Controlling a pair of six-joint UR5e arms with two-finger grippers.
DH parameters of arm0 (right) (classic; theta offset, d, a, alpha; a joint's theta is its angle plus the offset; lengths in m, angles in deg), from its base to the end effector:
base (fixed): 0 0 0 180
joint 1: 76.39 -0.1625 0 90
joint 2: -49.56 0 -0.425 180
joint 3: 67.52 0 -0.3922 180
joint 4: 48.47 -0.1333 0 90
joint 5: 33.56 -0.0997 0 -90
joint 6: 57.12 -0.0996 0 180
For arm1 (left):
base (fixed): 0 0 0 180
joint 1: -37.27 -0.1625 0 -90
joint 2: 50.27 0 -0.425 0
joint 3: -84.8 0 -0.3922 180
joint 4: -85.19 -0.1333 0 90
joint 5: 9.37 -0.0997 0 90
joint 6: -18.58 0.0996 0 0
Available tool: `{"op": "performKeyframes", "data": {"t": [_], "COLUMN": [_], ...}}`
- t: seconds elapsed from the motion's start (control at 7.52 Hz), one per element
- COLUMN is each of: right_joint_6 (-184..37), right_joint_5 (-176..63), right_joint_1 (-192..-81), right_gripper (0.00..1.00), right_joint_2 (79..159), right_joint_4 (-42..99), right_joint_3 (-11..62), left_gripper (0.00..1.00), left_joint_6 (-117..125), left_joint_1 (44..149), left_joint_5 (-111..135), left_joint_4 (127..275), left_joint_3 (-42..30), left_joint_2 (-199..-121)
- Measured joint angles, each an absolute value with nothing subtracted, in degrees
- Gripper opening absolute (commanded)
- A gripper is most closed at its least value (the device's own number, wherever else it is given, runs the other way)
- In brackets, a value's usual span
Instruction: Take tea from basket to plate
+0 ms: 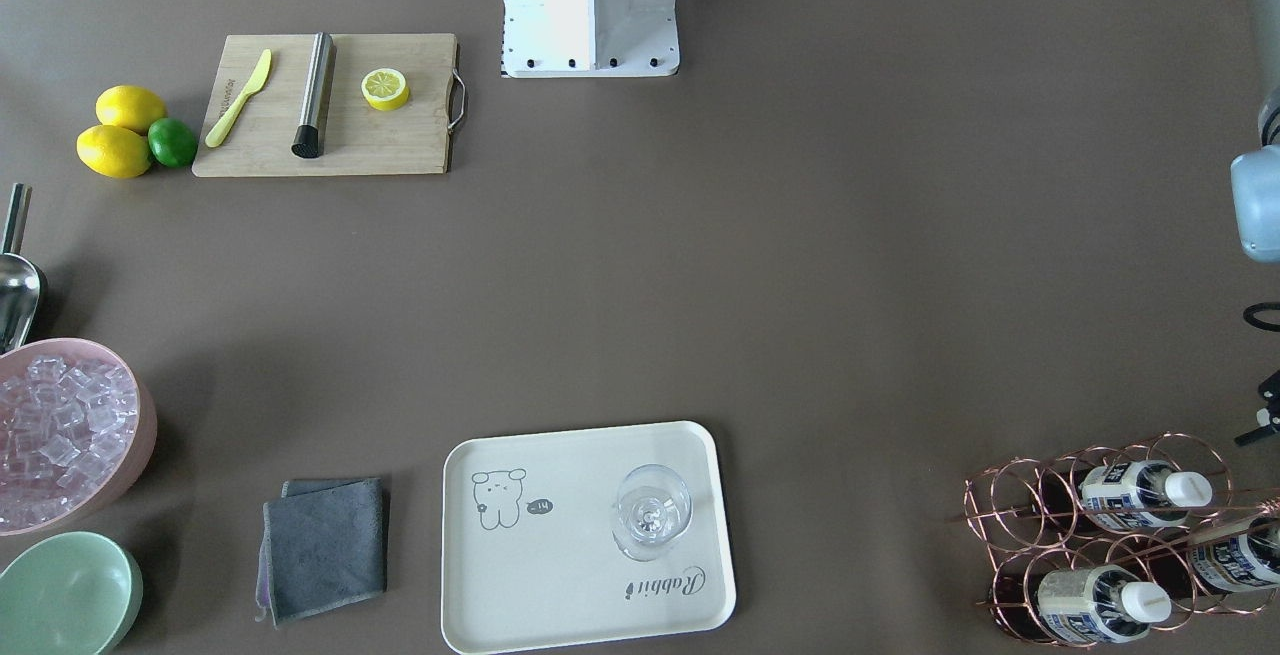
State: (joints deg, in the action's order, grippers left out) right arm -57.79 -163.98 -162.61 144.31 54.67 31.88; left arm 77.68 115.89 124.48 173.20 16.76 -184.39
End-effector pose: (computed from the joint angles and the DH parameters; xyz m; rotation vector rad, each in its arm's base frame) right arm 0.0394 -0.4467 0.6440 -0.1692 -0.6980 0.0003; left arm 0.0904 -0.7749 0.3527 0.6601 0.6006 1.2888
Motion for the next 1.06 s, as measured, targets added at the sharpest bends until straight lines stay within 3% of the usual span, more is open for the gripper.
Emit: {"op": "performKeyframes", "data": {"t": [0.53, 1.06], "right_joint_6": [-57.82, -57.82], "right_joint_5": [-163.99, -163.99], "right_joint_1": [-162.61, -162.61], "right_gripper": [0.99, 0.99], "right_joint_2": [144.30, 144.30], "right_joint_4": [54.65, 54.71], "right_joint_3": [31.88, 31.81], "left_gripper": [0.00, 0.00], "left_joint_6": [77.73, 78.07], "left_joint_1": [117.06, 120.15], "left_joint_5": [124.58, 126.46], "left_joint_4": [176.57, 165.57], "left_joint_3": [15.14, -1.10], "left_joint_2": [-184.57, -181.49]}}
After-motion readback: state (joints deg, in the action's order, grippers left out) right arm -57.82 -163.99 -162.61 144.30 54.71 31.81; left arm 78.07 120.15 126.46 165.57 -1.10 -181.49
